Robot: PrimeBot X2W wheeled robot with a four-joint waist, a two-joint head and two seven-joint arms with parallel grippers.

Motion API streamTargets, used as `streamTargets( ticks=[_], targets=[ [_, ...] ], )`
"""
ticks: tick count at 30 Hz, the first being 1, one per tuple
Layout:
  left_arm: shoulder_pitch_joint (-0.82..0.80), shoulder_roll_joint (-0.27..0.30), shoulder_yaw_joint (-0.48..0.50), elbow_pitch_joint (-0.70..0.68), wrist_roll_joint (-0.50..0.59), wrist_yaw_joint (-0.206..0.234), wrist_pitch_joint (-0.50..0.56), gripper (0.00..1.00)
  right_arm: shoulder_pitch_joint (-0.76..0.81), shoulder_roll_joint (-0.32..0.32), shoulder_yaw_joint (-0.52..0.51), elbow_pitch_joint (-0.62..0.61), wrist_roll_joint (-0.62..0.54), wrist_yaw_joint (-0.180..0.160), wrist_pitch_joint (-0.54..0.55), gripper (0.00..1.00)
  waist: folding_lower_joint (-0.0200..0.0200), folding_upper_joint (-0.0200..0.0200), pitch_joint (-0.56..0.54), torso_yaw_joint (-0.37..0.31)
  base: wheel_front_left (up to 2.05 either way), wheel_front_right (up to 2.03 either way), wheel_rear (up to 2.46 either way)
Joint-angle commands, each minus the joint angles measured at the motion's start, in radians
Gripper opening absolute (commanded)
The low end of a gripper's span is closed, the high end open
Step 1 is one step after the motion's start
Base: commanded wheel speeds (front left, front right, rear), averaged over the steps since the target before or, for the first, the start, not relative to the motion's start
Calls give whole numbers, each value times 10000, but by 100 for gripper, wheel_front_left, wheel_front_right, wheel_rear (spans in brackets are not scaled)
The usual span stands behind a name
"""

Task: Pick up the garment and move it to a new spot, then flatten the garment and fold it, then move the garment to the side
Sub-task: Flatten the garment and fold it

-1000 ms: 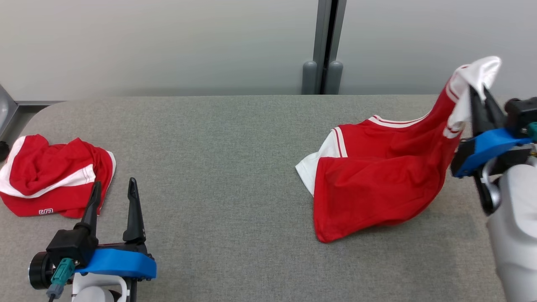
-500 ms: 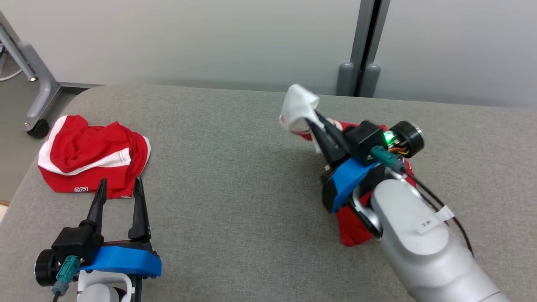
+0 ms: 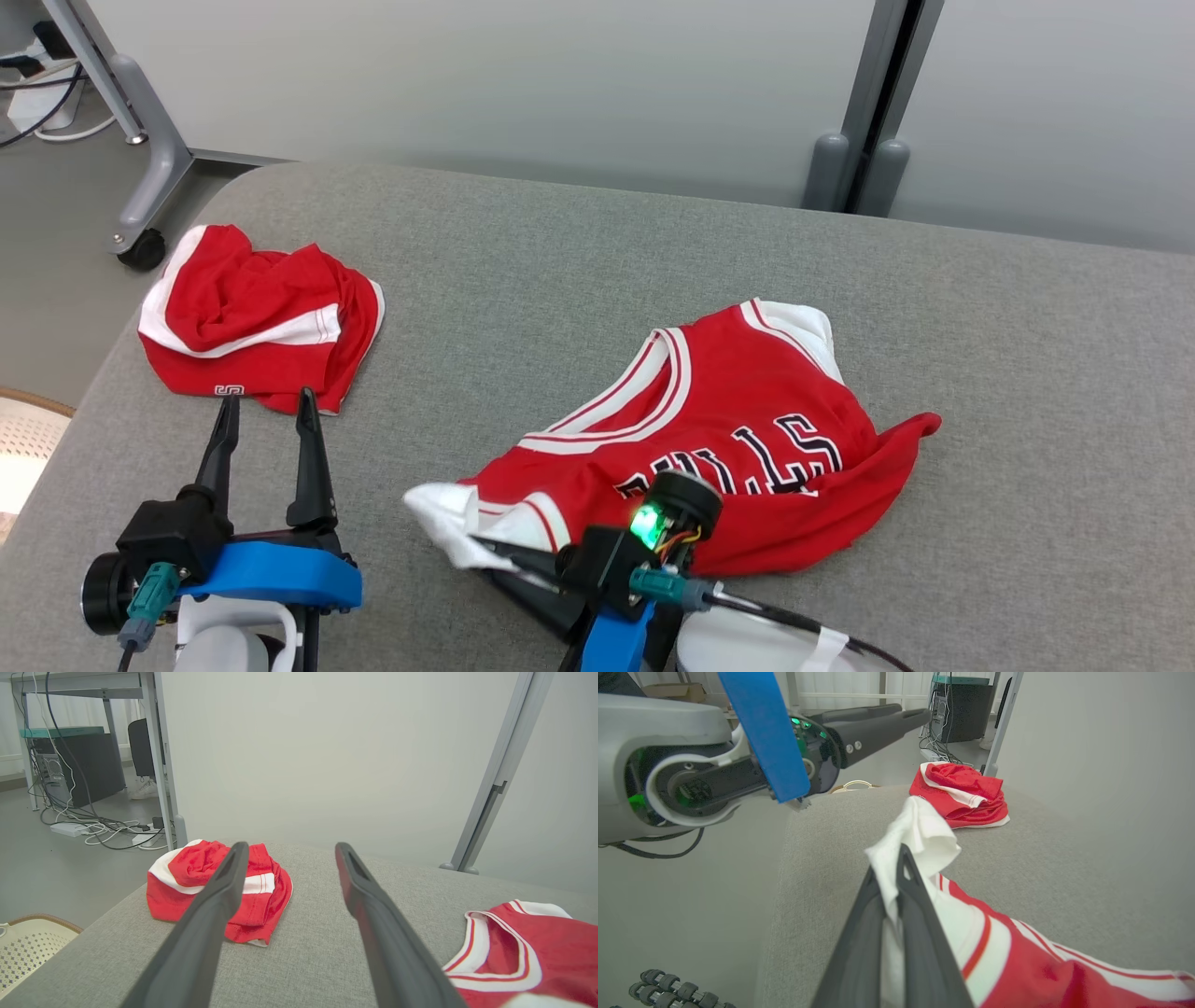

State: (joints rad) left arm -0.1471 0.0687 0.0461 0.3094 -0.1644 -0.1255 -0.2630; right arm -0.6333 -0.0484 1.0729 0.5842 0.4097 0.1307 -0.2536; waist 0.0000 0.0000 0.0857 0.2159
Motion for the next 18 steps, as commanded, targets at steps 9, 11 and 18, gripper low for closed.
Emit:
streamTargets(
  ticks=[9, 11, 18],
  targets=[
    [-76, -23, 187, -25, 50, -33, -27, 100, 3, -36, 1386, 27, 818, 1, -77, 100, 0, 0, -23, -323, 0, 0, 0],
    [-40, -15, 240, -61, 63, -27, -29, 100, -114, -31, 1067, 156, 835, 1, -104, 100, 0, 0, -38, -453, 0, 0, 0],
    [123, 41, 408, -177, 63, -10, -27, 100, -353, -38, -1181, 497, 88, 1, -121, 100, 0, 0, -65, -908, 0, 0, 0]
  ],
)
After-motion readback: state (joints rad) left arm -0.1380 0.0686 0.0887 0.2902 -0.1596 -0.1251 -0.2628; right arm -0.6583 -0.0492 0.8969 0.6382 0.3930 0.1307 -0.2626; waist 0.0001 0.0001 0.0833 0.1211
